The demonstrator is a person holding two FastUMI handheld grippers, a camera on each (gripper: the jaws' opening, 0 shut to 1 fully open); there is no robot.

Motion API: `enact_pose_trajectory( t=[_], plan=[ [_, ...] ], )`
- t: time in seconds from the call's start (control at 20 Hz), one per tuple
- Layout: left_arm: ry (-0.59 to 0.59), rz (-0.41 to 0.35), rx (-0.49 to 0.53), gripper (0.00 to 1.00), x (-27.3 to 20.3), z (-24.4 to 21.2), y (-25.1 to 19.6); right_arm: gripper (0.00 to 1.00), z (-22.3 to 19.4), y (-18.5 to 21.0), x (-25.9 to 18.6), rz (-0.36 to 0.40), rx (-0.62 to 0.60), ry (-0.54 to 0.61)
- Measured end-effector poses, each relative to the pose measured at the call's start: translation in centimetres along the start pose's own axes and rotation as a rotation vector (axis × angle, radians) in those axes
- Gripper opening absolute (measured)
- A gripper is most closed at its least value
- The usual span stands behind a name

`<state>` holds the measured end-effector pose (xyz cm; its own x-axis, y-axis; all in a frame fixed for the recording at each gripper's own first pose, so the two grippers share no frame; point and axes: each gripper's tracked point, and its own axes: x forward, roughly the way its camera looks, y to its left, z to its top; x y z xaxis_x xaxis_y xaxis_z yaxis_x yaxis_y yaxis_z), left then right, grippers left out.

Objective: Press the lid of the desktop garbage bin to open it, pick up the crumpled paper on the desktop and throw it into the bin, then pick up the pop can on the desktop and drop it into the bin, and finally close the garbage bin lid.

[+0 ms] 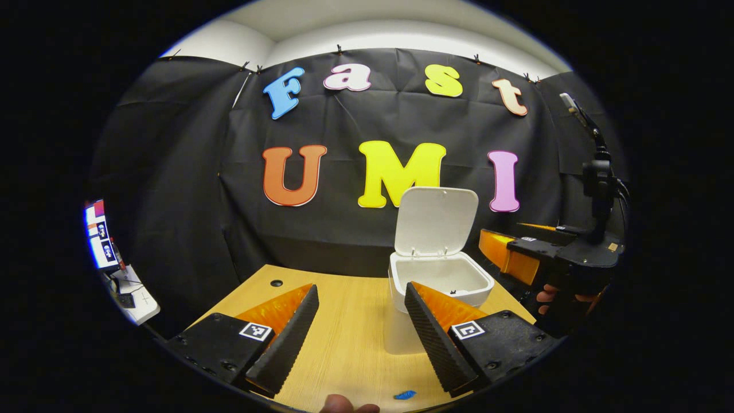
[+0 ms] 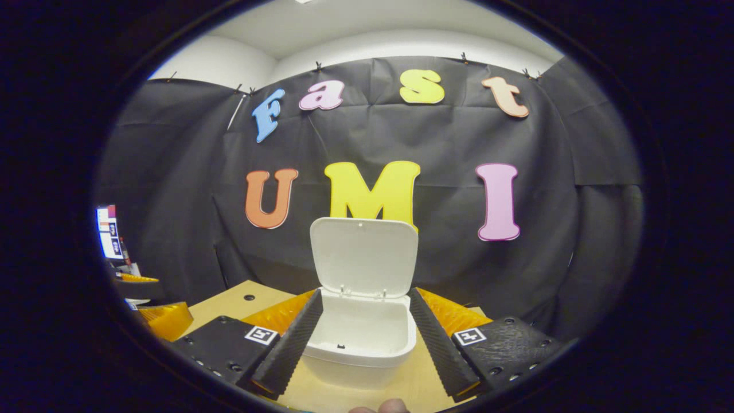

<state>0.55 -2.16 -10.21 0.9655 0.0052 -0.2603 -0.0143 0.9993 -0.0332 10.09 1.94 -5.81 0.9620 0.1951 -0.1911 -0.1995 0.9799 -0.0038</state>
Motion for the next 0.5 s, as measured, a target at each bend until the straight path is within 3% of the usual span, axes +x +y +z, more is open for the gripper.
enact_pose_trajectory(
  t=[0.05, 0.35, 0.5],
  plan=[
    [0.022, -0.01, 0.003, 0.98, 0.0, -0.7, -0.5, 0.93, -0.6, -0.3, -0.3, -0.003, -0.001, 0.01],
    [0.22, -0.092, 0.003, 0.98, 0.0, -7.0, -4.0, 0.98, -4.3, -3.2, -3.0, -0.038, -0.01, 0.065],
    [0.329, -0.122, -0.009, 0.98, -0.6, -10.1, -5.4, 0.95, -6.1, -4.7, -4.3, -0.06, 0.003, 0.097]
  ],
)
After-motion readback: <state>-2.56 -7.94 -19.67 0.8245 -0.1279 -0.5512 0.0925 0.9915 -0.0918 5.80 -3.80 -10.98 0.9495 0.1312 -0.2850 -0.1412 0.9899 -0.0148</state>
